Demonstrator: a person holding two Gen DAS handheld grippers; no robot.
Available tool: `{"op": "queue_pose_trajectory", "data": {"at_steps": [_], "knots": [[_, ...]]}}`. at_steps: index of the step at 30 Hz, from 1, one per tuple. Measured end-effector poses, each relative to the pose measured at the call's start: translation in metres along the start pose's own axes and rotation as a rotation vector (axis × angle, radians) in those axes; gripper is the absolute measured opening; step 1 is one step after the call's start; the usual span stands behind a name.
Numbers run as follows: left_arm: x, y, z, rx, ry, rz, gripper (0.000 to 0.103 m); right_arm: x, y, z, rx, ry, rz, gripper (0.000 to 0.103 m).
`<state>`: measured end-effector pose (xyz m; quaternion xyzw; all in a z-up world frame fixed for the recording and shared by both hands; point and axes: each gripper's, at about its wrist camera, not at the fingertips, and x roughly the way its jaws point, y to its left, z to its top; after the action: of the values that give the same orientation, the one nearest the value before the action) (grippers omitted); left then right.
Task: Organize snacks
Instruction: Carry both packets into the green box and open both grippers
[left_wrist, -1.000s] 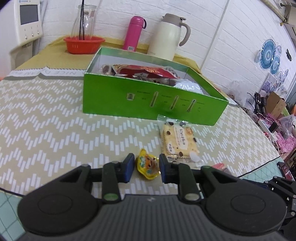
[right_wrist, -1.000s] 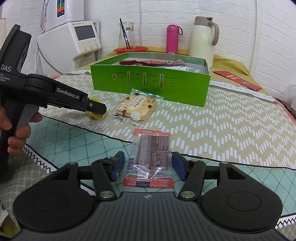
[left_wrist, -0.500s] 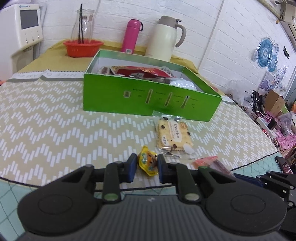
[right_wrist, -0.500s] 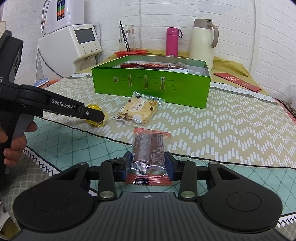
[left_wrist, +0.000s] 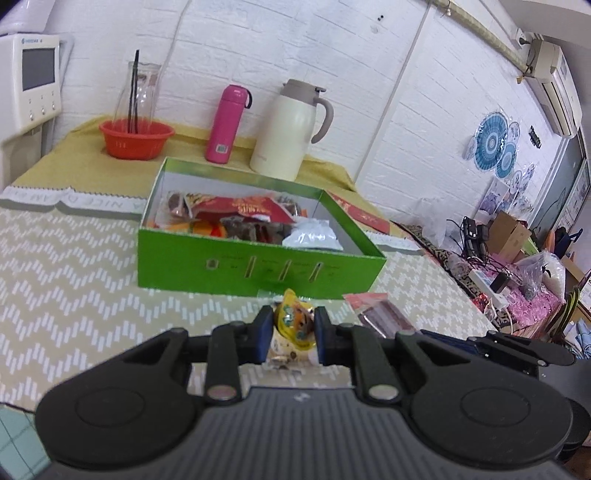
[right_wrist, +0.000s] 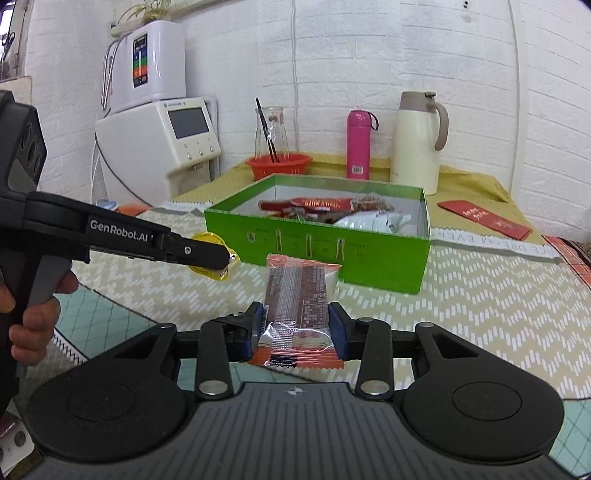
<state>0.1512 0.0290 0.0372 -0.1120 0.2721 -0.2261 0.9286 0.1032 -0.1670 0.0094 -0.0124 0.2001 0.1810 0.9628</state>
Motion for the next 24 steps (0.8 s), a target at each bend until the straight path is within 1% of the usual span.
{"op": "queue_pose_trajectory", "data": {"at_steps": [3,5,10,14,17,20,24], "knots": [[-0.002,0.002,0.021,0.003,-0.033,-0.016,0.014,0.004,-0.009,0.018,0.024,-0.037,0.025,0.066],[-0.002,0.006,0.037,-0.002,-0.057,-0.013,0.014,0.008,-0.017,0.03,0.051,-0.06,0.037,0.066],[0.007,0.018,0.069,0.001,-0.093,0.036,0.014,0.023,-0.035,0.055,0.067,-0.099,0.003,0.066],[0.027,0.033,0.085,-0.018,-0.078,0.084,0.014,0.045,-0.049,0.069,0.086,-0.097,-0.028,0.066],[0.046,0.046,0.092,-0.029,-0.052,0.11,0.014,0.065,-0.057,0.073,0.088,-0.075,-0.051,0.066],[0.065,0.056,0.095,-0.024,-0.018,0.137,0.014,0.085,-0.065,0.074,0.089,-0.049,-0.065,0.066],[0.084,0.066,0.097,-0.028,0.017,0.151,0.014,0.113,-0.072,0.075,0.086,-0.013,-0.075,0.066]]}}
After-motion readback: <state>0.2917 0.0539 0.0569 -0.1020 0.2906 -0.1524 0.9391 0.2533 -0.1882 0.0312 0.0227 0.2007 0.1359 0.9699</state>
